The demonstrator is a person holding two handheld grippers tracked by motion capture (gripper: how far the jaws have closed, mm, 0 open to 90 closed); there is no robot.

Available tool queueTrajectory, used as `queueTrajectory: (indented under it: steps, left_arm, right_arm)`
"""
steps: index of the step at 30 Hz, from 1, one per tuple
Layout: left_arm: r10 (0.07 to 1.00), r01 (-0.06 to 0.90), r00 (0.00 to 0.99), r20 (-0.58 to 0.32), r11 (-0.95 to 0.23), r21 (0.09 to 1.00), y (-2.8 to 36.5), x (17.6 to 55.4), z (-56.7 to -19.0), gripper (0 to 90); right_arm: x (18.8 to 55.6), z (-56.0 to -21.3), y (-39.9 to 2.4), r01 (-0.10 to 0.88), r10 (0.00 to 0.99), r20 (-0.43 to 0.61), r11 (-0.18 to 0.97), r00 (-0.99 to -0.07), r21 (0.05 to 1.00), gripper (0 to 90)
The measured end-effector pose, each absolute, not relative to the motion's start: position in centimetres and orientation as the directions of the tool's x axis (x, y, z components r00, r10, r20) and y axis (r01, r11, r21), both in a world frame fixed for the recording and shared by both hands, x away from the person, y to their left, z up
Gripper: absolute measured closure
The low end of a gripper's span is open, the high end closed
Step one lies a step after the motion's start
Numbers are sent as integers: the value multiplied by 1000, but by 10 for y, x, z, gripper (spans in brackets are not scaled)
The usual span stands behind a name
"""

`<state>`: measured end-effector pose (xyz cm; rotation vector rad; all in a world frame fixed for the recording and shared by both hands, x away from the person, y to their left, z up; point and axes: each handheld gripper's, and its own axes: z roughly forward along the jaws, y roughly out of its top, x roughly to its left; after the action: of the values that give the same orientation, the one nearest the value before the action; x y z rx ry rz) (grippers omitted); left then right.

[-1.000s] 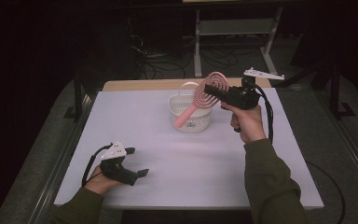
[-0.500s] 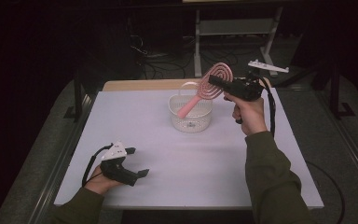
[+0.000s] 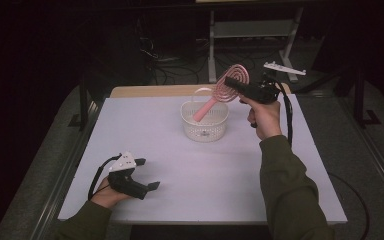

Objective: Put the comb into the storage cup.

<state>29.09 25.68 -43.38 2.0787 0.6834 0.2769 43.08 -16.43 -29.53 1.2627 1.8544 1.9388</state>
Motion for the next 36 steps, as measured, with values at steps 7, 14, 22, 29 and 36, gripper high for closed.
queueTrajectory:
  steps: [7, 14, 22, 29, 36]
  left_arm:
    - [564, 362, 824, -61, -440, 822, 257, 291, -434, 5]
    - [559, 360, 827, -64, -439, 823, 256, 291, -434, 5]
    - [559, 355, 827, -63, -431, 830, 257, 291, -433, 5]
    - [560, 355, 826, -65, -429, 830, 257, 290, -433, 6]
    - [557, 354, 828, -64, -429, 831, 257, 290, -433, 6]
  right_arm:
    - [439, -302, -160, 416, 655, 448, -217, -608, 883, 625]
    - [445, -312, -151, 429, 668, 444, -202, -597, 880, 624]
    - [451, -328, -136, 444, 682, 444, -191, -581, 875, 624]
    - [455, -335, -126, 448, 685, 444, -189, -577, 874, 624]
    - [456, -344, -121, 454, 699, 437, -179, -566, 873, 624]
